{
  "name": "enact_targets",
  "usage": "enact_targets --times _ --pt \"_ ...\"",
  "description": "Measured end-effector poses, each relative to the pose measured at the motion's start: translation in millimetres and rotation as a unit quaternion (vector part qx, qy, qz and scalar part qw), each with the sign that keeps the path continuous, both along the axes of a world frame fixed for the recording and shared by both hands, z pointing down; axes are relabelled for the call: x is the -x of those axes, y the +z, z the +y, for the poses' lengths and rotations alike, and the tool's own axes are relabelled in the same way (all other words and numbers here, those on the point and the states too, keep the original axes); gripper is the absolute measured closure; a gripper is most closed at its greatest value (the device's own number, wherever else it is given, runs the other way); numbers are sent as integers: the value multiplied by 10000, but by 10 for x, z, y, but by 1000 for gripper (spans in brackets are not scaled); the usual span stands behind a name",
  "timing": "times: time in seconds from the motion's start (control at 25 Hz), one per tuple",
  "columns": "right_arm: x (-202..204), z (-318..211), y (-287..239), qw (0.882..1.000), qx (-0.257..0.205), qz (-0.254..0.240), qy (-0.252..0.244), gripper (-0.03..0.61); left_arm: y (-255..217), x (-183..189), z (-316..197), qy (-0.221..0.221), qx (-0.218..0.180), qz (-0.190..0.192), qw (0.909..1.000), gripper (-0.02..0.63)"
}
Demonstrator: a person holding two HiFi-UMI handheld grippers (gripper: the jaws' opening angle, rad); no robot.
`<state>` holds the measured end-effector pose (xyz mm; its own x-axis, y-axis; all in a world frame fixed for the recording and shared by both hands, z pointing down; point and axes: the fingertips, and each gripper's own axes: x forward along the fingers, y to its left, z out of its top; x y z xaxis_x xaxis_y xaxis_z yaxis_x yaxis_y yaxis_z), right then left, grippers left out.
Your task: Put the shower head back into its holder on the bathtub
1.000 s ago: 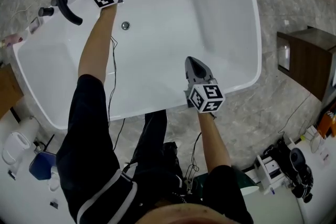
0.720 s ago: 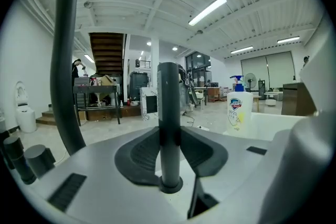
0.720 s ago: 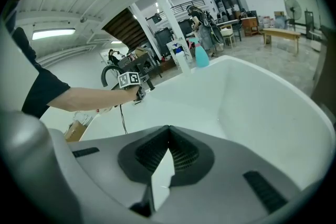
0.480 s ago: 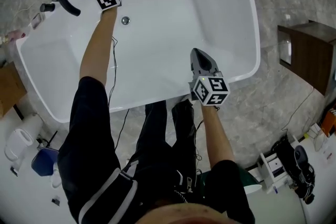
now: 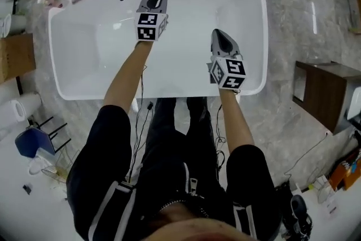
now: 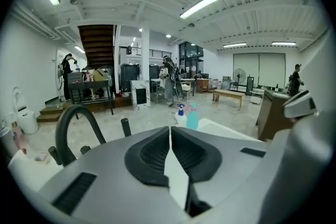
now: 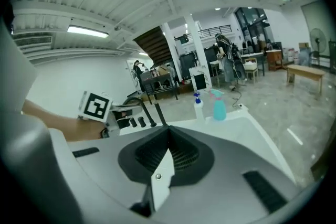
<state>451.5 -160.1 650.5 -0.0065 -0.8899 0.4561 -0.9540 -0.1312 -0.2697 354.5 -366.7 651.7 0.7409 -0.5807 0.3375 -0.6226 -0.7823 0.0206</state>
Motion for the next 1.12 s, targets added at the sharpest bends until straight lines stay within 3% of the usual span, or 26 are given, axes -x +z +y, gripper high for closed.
enact_targets --times 0.24,0.68,0.84,1.12 --pt "-43 -112 -761 9964 -298 564 -561 569 -857 328 644 -79 -19 268 9996 584" --pt "117 242 -1866 9849 -1018 1221 -686 571 -1845 881 1348 -206 -588 477 9969 584" --pt "301 306 -2023 9822 -1226 1247 -692 571 -2068 1106 1463 -298 -733 614 9950 584" --pt "531 296 -2168 9793 -1412 1248 -743 571 -2109 1354 1518 -413 -627 758 9943 584"
